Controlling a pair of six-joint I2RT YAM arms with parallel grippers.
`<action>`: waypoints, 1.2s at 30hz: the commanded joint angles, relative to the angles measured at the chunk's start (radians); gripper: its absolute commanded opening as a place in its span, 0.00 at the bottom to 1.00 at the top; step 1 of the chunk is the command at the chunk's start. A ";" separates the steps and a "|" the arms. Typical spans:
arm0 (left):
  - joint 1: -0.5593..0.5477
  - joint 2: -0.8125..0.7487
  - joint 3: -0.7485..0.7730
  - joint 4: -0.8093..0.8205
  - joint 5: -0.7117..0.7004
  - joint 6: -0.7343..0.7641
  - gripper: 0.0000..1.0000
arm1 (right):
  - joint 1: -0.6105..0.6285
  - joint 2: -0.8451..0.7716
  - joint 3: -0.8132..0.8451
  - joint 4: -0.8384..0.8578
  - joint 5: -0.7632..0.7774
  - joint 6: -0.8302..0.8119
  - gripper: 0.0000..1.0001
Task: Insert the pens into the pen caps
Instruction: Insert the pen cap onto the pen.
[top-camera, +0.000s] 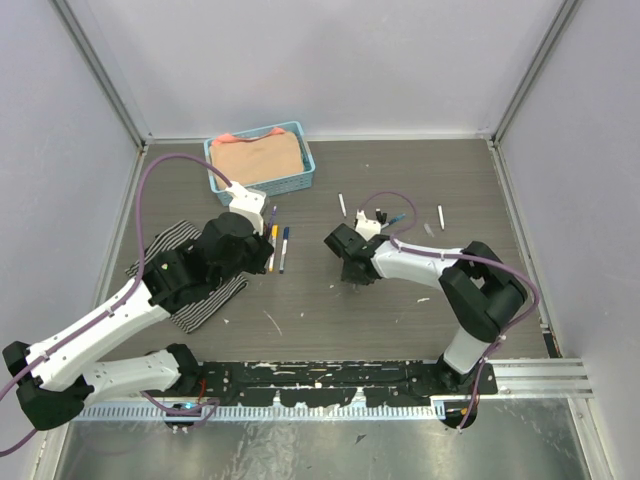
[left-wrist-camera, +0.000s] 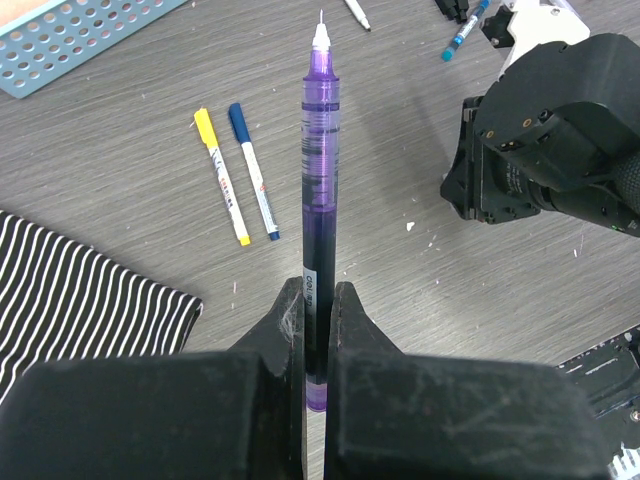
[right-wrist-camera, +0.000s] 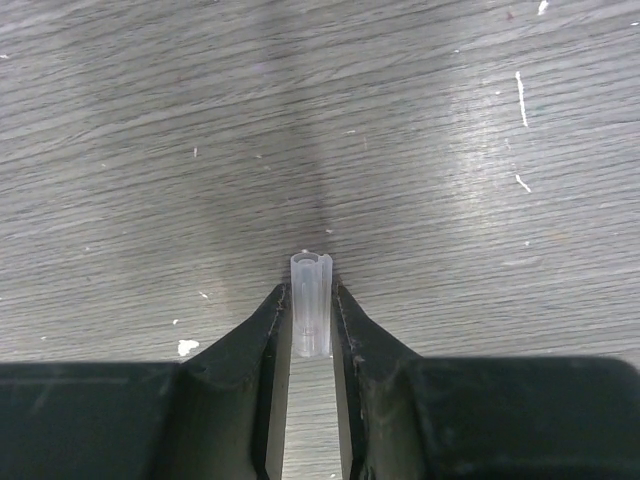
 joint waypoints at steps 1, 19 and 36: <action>0.003 -0.004 0.004 0.013 -0.002 0.000 0.00 | -0.010 -0.027 -0.036 -0.074 0.004 -0.047 0.25; 0.003 0.010 -0.002 0.025 0.015 0.000 0.00 | -0.052 -0.011 -0.061 -0.062 -0.076 -0.135 0.34; 0.003 0.036 -0.004 0.053 0.034 -0.008 0.02 | -0.079 -0.231 -0.147 0.057 -0.051 -0.129 0.14</action>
